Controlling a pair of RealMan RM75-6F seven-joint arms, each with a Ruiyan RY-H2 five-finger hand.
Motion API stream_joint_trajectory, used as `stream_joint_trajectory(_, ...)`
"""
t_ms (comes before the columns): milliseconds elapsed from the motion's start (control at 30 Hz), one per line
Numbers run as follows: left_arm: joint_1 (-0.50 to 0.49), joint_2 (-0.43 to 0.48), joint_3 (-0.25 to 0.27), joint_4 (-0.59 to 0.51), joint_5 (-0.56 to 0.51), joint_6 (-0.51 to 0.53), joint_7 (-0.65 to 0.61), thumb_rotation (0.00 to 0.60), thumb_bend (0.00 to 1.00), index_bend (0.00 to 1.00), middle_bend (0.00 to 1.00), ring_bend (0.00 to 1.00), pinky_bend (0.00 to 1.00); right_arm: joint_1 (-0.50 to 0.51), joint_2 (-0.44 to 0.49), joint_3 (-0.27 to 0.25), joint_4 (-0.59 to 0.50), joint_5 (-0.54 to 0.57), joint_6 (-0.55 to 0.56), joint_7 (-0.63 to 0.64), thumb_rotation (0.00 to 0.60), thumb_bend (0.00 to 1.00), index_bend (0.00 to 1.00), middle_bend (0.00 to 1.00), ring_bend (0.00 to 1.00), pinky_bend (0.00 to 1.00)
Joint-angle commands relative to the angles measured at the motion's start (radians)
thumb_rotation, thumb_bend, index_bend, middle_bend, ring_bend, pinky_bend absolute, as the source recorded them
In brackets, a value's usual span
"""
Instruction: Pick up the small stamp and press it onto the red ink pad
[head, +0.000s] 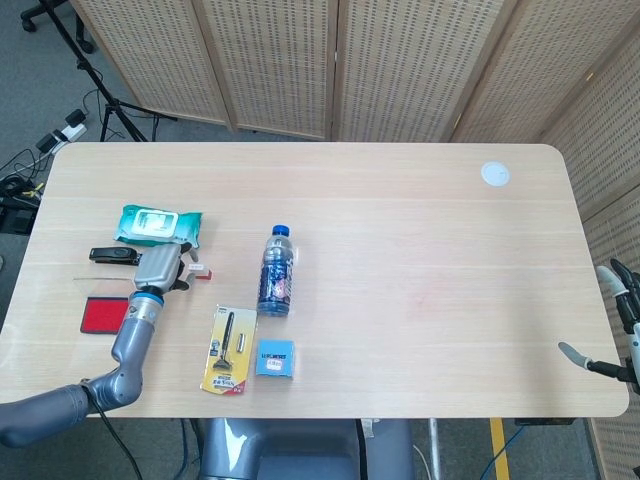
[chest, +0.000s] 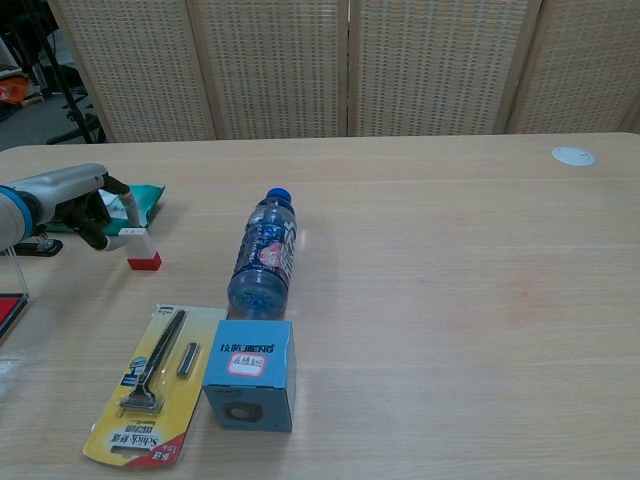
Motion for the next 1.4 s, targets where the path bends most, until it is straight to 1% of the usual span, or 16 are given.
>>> stream_joint_trajectory(33, 0.0, -0.006, -0.001, 0.006, 0.007, -0.002, -0.008, 0.6, 0.36, 0.48, 1.0, 0.96, 1.0, 0.0, 0.0, 0.0, 0.0, 0.001, -0.001, 0.002, 0.6, 0.0, 0.0, 0.0, 0.0, 0.0)
stream_joint_trajectory(700, -0.01, -0.059, -0.014, 0.058, -0.021, 0.007, 0.026, 0.6, 0.36, 0.52, 1.0, 0.96, 1.0, 0.0, 0.002, 0.004, 0.011, 0.007, -0.002, 0.028, 0.6, 0.0, 0.0, 0.0, 0.0, 0.0)
stream_joint_trajectory(967, -0.012, -0.068, -0.017, 0.062, -0.014, 0.016, 0.036, 0.6, 0.37, 0.58, 1.0, 0.96, 1.0, 0.001, 0.003, 0.004, 0.013, 0.008, -0.004, 0.031, 0.6, 0.0, 0.0, 0.0, 0.0, 0.0)
stream_joint_trajectory(1233, -0.014, -0.068, -0.024, 0.049, -0.027, 0.027, 0.058, 0.6, 0.38, 0.6, 1.0, 0.96, 1.0, -0.001, 0.005, 0.004, 0.012, 0.008, -0.002, 0.035, 0.6, 0.0, 0.0, 0.0, 0.0, 0.0)
stream_joint_trajectory(1400, -0.011, -0.028, -0.034, -0.01, -0.018, 0.047, 0.067, 0.6, 0.38, 0.6, 1.0, 0.96, 1.0, -0.001, 0.005, 0.005, 0.014, 0.01, -0.003, 0.037, 0.6, 0.0, 0.0, 0.0, 0.0, 0.0)
